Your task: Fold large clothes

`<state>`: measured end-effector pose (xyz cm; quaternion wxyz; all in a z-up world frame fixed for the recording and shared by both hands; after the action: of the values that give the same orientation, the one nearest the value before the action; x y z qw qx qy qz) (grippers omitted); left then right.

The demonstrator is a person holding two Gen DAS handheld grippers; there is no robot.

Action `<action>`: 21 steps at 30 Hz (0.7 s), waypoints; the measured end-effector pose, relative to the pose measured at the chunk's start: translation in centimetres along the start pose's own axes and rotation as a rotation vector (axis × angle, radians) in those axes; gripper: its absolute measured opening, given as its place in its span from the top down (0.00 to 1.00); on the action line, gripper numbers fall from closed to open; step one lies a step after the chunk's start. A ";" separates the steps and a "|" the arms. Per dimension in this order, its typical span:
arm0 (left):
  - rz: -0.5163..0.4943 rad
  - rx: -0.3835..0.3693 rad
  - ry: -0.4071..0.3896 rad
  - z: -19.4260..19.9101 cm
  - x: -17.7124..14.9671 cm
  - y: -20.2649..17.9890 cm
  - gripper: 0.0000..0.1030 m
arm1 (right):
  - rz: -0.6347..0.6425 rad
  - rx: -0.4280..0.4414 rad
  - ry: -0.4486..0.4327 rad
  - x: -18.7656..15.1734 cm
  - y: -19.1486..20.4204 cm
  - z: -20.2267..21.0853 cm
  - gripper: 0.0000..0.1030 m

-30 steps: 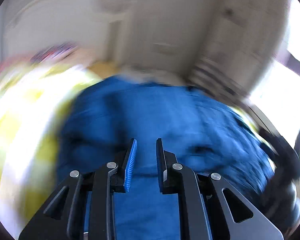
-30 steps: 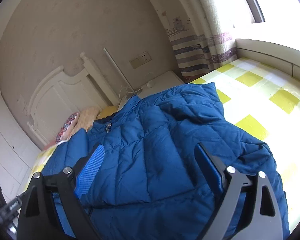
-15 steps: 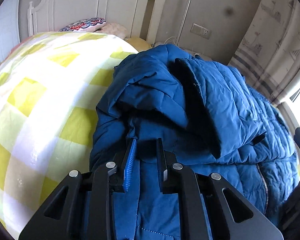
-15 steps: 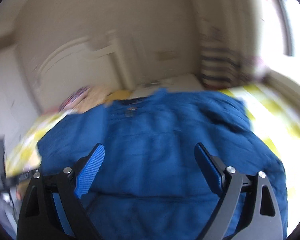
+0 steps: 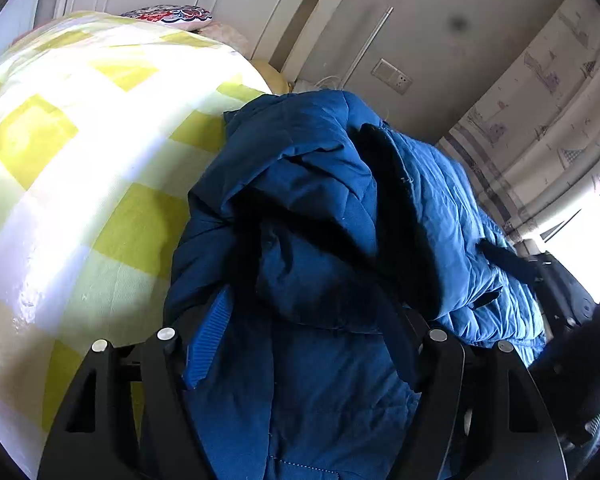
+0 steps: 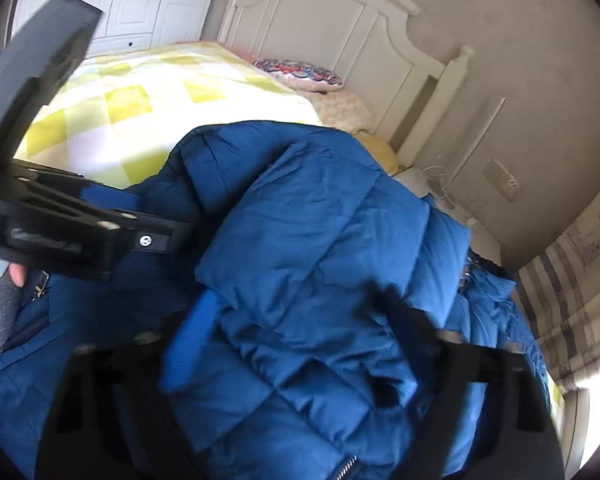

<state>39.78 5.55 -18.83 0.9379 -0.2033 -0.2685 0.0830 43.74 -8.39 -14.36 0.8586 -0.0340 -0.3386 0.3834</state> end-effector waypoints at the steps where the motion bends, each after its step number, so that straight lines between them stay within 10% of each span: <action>1: 0.004 -0.007 -0.002 0.1 0.0 0.0 0.32 | -0.010 0.013 -0.009 0.0 -0.4 0.2 0.61; 4: 0.007 -0.012 -0.003 0.2 -0.2 0.2 0.32 | -0.126 0.086 -0.113 -0.1 -2.4 2.9 0.83; 10: 0.007 -0.015 -0.003 0.1 -0.1 0.2 0.32 | -0.852 0.287 -0.365 -8.3 -15.5 9.0 0.78; 13: 0.001 -0.014 0.000 0.0 -0.1 0.2 0.30 | -1.079 0.297 -0.253 -14.4 -19.0 6.4 0.47; 21: 0.005 -0.024 0.000 0.1 0.1 0.2 0.28 | -1.174 0.382 -0.174 -17.6 -19.0 2.9 0.41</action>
<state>39.85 5.78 -18.78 0.9351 -0.2152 -0.2691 0.0823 45.70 -34.33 -15.88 0.8865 0.3431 -0.2948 -0.0976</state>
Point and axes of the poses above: each gripper's, at about its wrist camera, not at the fingertips, and z roughly against the way its jaws point, y to its left, x to its top, the point moved 9 cm from there along -z, roughly the way its jaws point, and after that the axes turned 10 degrees about y, right-handed, at the moved point
